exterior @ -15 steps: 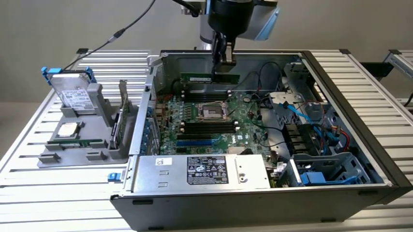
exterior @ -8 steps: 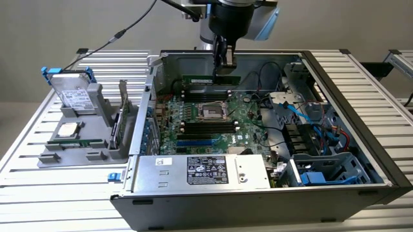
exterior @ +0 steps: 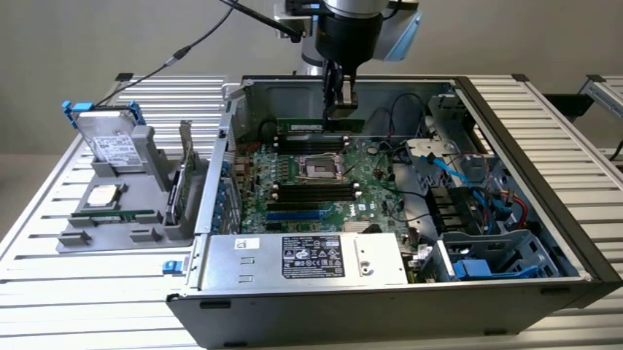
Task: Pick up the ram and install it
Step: 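Pick up the ram and move it above insertion slot, then insert the ram into the slot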
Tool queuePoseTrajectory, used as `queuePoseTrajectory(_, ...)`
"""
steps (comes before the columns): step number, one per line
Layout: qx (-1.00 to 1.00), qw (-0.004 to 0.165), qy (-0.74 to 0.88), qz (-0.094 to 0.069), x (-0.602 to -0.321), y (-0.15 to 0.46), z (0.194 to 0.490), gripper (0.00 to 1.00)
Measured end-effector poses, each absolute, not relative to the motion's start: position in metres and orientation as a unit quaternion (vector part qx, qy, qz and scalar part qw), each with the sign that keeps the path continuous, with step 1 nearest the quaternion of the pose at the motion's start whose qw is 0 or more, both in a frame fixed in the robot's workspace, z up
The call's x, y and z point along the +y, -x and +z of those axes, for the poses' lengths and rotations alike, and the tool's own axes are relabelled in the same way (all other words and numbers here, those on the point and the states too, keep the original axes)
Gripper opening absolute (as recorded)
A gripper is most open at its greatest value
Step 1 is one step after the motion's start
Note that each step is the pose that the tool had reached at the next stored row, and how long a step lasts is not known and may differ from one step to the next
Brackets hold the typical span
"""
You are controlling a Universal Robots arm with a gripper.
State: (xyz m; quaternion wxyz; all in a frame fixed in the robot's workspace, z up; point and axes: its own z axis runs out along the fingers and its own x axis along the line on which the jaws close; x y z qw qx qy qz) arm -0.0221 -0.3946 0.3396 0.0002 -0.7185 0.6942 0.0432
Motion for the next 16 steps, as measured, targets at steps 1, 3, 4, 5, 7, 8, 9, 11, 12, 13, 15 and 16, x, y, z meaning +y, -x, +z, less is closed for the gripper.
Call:
queuePoseTrajectory(1, 0.694, 0.000, 0.718, 0.043, -0.3947, 0.0221, 0.3396, 0.13)
queuePoseTrajectory(3, 0.694, 0.000, 0.718, 0.043, -0.3947, 0.0221, 0.3396, 0.13)
queuePoseTrajectory(4, 0.694, 0.000, 0.718, 0.043, -0.3947, 0.0221, 0.3396, 0.13)
queuePoseTrajectory(5, 0.694, 0.000, 0.718, 0.043, -0.3947, 0.0221, 0.3396, 0.13)
queuePoseTrajectory(7, 0.694, 0.000, 0.718, 0.043, -0.3947, 0.0221, 0.3396, 0.13)
queuePoseTrajectory(8, 0.694, 0.000, 0.718, 0.043, -0.3947, 0.0221, 0.3396, 0.13)
queuePoseTrajectory(9, 0.694, 0.000, 0.718, 0.043, -0.3946, 0.0221, 0.3395, 0.13)
queuePoseTrajectory(11, 0.694, 0.000, 0.718, 0.043, -0.3947, 0.0221, 0.3395, 0.13)
queuePoseTrajectory(12, 0.694, 0.000, 0.718, 0.043, -0.3946, 0.0221, 0.3396, 0.13)
queuePoseTrajectory(13, 0.694, 0.000, 0.718, 0.043, -0.3947, 0.0221, 0.3396, 0.13)
queuePoseTrajectory(15, 0.694, 0.000, 0.718, 0.043, -0.3946, 0.0221, 0.3396, 0.13)
queuePoseTrajectory(16, 0.694, 0.000, 0.718, 0.043, -0.3947, 0.0221, 0.3395, 0.13)
